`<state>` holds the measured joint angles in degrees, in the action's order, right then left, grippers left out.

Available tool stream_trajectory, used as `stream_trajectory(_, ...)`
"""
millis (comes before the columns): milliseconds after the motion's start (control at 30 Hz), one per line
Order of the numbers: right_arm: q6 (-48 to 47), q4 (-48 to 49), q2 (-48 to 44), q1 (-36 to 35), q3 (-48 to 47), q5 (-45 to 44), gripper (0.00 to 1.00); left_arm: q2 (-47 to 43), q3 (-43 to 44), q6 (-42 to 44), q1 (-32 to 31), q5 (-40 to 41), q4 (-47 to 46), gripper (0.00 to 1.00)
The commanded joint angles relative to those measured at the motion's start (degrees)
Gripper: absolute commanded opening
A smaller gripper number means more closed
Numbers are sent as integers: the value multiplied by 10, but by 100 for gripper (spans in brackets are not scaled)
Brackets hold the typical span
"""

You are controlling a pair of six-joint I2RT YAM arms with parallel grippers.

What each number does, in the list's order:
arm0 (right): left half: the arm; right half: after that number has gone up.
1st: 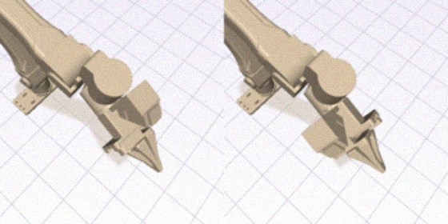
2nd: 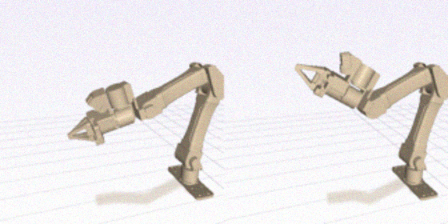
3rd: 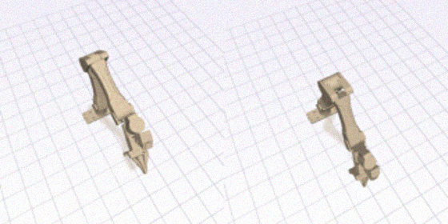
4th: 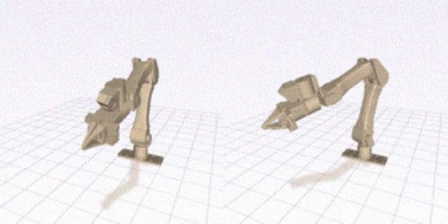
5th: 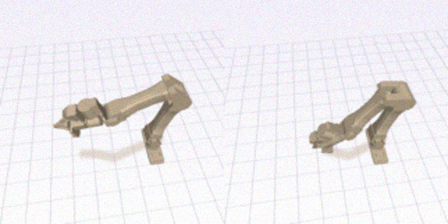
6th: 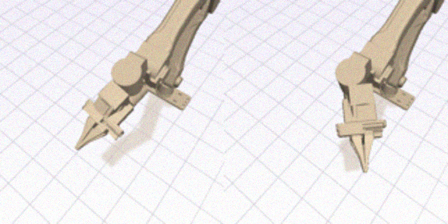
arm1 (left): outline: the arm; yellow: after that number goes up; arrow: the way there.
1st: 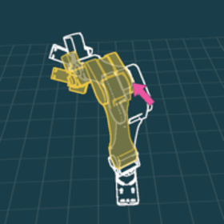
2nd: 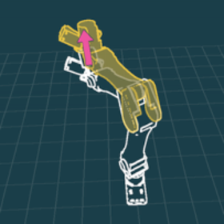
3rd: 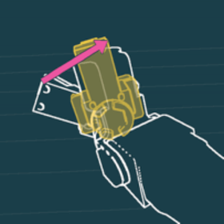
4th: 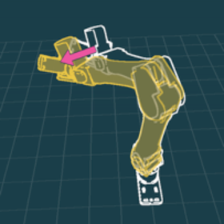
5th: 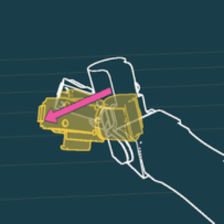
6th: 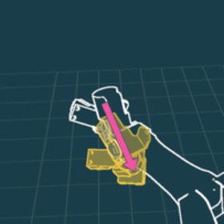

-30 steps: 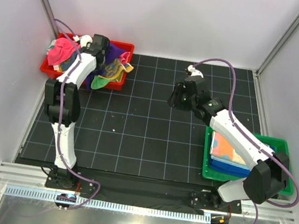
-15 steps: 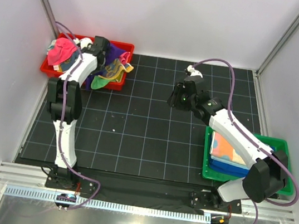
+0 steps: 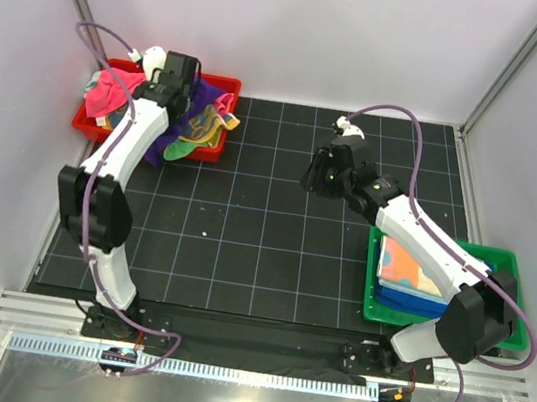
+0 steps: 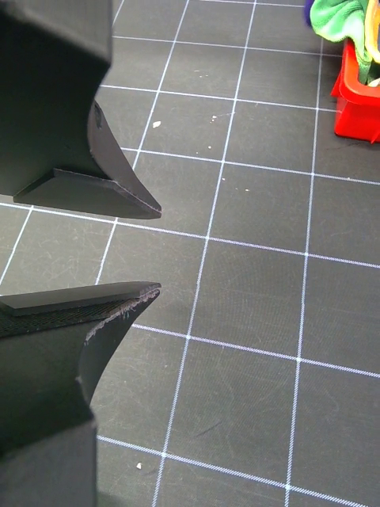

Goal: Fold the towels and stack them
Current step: Grab crumpled towel, then move the towel to the center of the board

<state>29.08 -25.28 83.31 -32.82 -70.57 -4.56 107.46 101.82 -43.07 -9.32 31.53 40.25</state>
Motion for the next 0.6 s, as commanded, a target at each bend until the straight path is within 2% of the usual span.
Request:
stream_trajectory(0, 3, 22, 1, 2, -6, 4, 44, -85, -22, -1, -36, 17, -25, 0)
stream_trajectory(167, 4, 21, 0, 2, -7, -3, 45, -153, -71, -5, -109, 25, -27, 0)
stream_trajectory(367, 10, 15, -14, 6, -7, -21, 45, -218, -94, 12, -242, 68, -9, 0)
stream_trajectory(567, 20, 8, -33, 24, 7, -43, 45, -284, -145, 22, -387, 67, -4, 0)
